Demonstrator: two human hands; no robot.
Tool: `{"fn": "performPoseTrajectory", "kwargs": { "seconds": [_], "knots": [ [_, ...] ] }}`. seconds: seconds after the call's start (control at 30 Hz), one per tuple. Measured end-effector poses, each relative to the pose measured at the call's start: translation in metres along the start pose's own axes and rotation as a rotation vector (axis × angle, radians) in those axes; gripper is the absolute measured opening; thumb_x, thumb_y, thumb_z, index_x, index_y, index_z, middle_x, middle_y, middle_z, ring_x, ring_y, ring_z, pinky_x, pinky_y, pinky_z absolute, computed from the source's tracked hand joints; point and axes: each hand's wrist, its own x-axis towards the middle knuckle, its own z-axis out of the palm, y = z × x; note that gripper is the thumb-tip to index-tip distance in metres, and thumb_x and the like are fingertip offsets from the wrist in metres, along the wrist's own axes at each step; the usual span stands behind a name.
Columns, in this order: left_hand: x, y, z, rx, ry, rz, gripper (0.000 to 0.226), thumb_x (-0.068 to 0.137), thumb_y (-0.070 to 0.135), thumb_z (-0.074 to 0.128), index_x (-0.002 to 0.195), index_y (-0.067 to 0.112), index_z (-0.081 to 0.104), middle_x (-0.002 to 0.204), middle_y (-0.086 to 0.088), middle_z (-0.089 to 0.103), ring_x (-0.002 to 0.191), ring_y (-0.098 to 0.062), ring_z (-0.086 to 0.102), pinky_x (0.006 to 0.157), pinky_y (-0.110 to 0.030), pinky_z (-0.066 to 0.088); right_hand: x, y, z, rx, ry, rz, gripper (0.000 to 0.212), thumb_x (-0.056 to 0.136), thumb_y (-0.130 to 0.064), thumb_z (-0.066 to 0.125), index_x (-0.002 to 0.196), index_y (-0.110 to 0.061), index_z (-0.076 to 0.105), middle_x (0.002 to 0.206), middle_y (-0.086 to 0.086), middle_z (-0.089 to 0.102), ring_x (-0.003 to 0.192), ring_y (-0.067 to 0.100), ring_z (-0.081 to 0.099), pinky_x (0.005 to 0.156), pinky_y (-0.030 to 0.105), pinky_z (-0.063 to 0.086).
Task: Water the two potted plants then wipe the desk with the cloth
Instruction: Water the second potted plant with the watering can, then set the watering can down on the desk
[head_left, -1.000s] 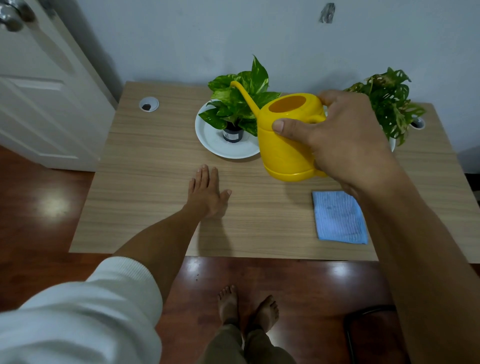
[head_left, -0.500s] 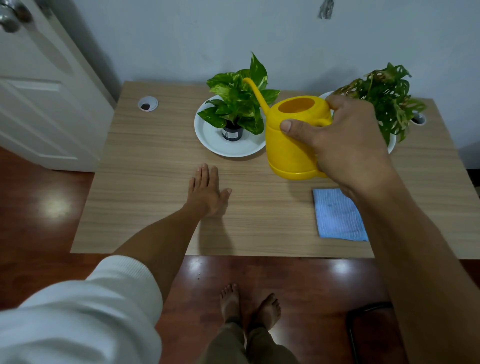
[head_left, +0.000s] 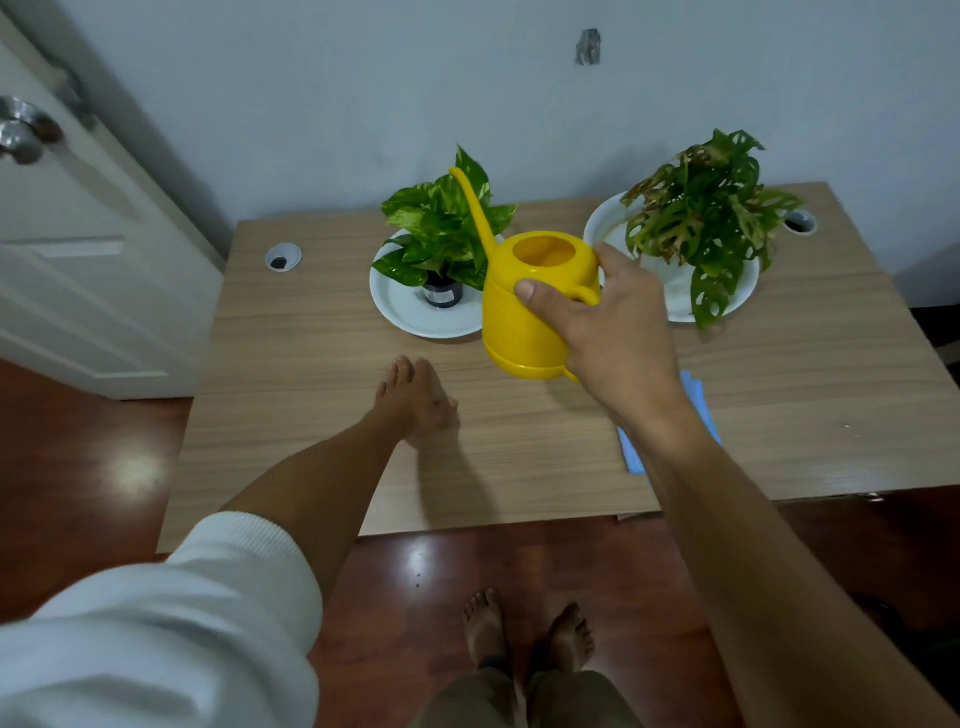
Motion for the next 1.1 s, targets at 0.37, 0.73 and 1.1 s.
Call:
{"fn": "performPoseTrajectory", "kwargs": {
  "seconds": [0.37, 0.73, 1.1],
  "knots": [
    [0.082, 0.055, 0.056, 0.165, -0.010, 0.202, 0.098, 0.076, 0.070, 0.026, 0.161, 0.019, 0.021, 0.169, -0.008, 0.021, 0.157, -0.031, 0.017, 0.124, -0.049, 0.023, -0.021, 0.028, -0.071, 0.171, 0.041, -0.063, 0.039, 0.087, -0.021, 0.084, 0.115, -0.035, 0.061, 0.104, -0.028, 0.072, 0.099, -0.010, 0.067, 0.088, 0.021, 0.058],
    [0.021, 0.236, 0.086, 0.010, 0.048, 0.228, 0.092, 0.087, 0.069, 0.041, 0.158, 0.011, 0.031, 0.163, -0.017, 0.034, 0.154, -0.033, 0.028, 0.125, -0.043, 0.024, -0.020, 0.097, -0.222, 0.172, 0.042, -0.048, 0.065, 0.085, -0.027, 0.085, 0.142, -0.024, 0.055, 0.125, -0.014, 0.071, 0.116, 0.004, 0.067, 0.103, 0.039, 0.055],
    [-0.031, 0.389, 0.130, 0.035, 0.050, 0.294, 0.080, 0.102, 0.038, 0.055, 0.162, 0.005, 0.013, 0.171, -0.016, 0.008, 0.159, -0.030, 0.009, 0.128, -0.039, 0.014, -0.013, 0.195, -0.338, 0.198, 0.180, 0.096, 0.087, 0.074, -0.019, 0.092, 0.146, -0.036, 0.047, 0.109, -0.040, 0.068, 0.106, -0.015, 0.064, 0.105, 0.038, 0.055]
  ]
}}
